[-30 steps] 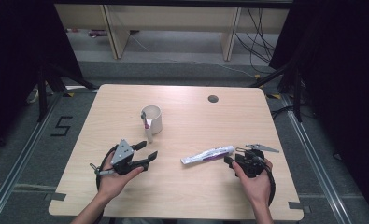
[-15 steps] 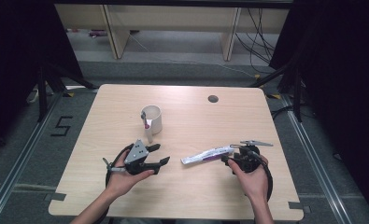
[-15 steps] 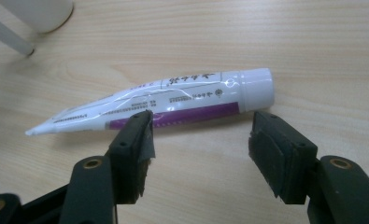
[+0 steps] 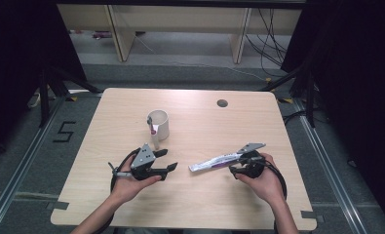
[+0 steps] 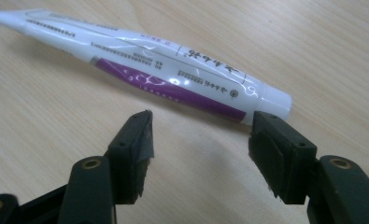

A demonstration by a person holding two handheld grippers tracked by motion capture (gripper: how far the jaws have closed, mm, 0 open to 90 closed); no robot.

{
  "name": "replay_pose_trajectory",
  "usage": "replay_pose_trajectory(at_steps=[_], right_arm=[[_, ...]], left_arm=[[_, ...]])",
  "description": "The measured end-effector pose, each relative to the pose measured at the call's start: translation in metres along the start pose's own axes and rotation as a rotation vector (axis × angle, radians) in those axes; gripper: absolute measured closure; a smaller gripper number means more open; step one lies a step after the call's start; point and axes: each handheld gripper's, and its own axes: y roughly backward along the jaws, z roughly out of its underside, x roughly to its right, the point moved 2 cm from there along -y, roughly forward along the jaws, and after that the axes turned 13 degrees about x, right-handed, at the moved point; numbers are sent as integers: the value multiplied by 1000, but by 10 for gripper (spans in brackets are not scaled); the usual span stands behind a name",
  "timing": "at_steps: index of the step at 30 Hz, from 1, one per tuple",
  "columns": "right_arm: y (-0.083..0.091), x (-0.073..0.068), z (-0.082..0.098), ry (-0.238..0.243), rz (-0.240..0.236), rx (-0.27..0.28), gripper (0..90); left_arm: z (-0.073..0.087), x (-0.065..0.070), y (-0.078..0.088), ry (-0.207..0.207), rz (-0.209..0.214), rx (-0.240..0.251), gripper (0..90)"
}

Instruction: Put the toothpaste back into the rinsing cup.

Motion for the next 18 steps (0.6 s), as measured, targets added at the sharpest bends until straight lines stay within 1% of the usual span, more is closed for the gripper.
replay_pose_trajectory(at_steps=[1,2,3,4,5,6,7,8,9,11,12,14,15,16,17,18], right_arm=[[0,1,-1,22,-18,2,400],[-1,0,-1,27,-20,-3,400],[-1,2,-1,45,-25,-3,401],[-1,2,-1,46,-33,-14,402],[-1,3,-1,58,-37,-17,401],[-2,3,-1,54,-39,-19,399],[-2,4,-1,64,-43,-21,398],[-1,2,0,40,-40,-32,398],[-2,4,0,64,-42,-29,398],[-1,4,1,62,-53,-40,400],[-1,5,1,72,-51,-39,400],[-1,5,0,74,-52,-41,400],[-1,6,-1,82,-59,-39,401],[-1,5,-2,70,-62,-41,402],[-1,6,-2,97,-66,-43,403],[-3,6,-3,102,-65,-36,404]], left_arm=[[0,1,-1,1,7,0,372],[0,1,-2,-6,13,-6,371],[1,2,-3,-5,16,-3,371],[1,2,-4,3,20,2,370],[1,2,-5,-3,18,-4,371],[0,2,-6,-6,21,-2,371],[0,2,-6,-15,28,-4,371],[0,3,-8,-11,34,-2,372],[-1,3,-9,-15,36,-7,372],[-1,4,-12,-18,45,-8,373],[-2,4,-13,-23,48,-15,373],[-2,4,-14,-28,57,-11,372],[-3,4,-15,-27,61,-15,373],[-3,4,-15,-33,57,-25,373],[-3,4,-15,-33,59,-25,373],[-3,4,-15,-33,61,-28,372]])
